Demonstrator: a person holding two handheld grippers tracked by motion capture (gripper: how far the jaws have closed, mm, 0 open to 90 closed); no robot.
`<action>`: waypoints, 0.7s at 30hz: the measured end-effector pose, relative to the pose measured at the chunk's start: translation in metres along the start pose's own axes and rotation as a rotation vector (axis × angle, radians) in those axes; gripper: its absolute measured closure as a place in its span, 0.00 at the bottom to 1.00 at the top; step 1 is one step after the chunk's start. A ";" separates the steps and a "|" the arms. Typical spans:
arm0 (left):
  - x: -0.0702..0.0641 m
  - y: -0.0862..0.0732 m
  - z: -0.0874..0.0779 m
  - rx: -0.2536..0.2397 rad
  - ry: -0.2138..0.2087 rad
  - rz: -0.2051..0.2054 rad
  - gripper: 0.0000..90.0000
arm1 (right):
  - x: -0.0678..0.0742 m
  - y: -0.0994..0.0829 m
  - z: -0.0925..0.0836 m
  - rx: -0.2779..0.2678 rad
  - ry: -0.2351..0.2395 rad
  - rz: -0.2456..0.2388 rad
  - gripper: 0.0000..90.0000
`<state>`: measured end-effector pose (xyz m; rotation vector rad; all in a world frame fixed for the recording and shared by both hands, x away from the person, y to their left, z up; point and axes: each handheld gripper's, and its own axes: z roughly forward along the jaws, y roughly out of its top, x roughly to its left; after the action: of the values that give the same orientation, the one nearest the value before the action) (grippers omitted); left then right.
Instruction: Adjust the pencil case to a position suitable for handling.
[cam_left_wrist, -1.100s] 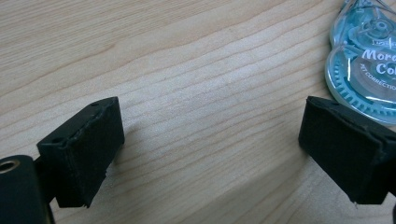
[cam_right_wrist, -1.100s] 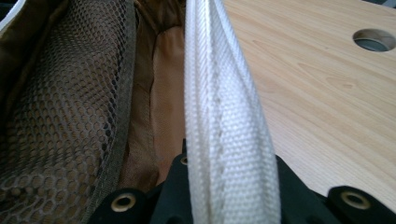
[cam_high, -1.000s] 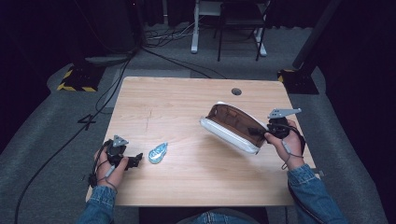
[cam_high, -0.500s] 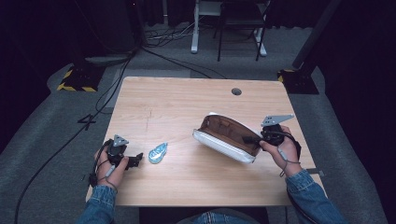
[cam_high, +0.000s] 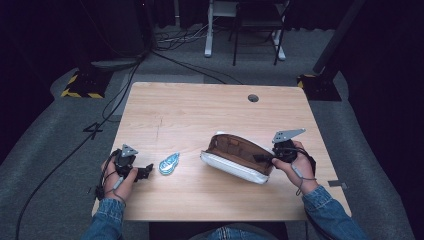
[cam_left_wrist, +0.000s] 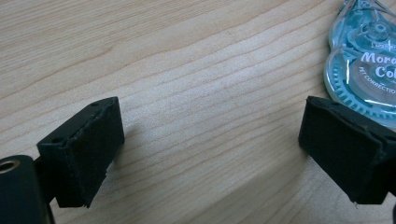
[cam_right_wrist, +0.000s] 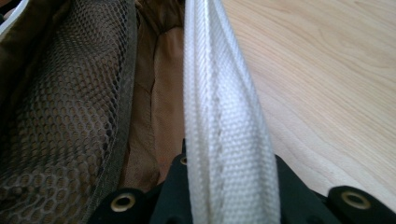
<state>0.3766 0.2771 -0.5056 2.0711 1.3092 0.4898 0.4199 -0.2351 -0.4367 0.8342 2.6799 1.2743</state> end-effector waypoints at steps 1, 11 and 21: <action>0.000 0.000 0.000 -0.001 0.000 -0.001 0.08 | 0.001 0.000 0.001 0.002 0.005 -0.001 0.97; 0.000 0.000 0.000 -0.001 -0.002 -0.003 0.08 | 0.007 -0.003 0.016 0.035 0.043 -0.022 0.97; 0.000 0.000 0.000 -0.001 -0.001 -0.003 0.08 | 0.005 -0.007 0.023 0.053 0.044 -0.013 0.96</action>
<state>0.3766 0.2769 -0.5057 2.0686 1.3108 0.4876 0.4191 -0.2204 -0.4565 0.8028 2.7604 1.2385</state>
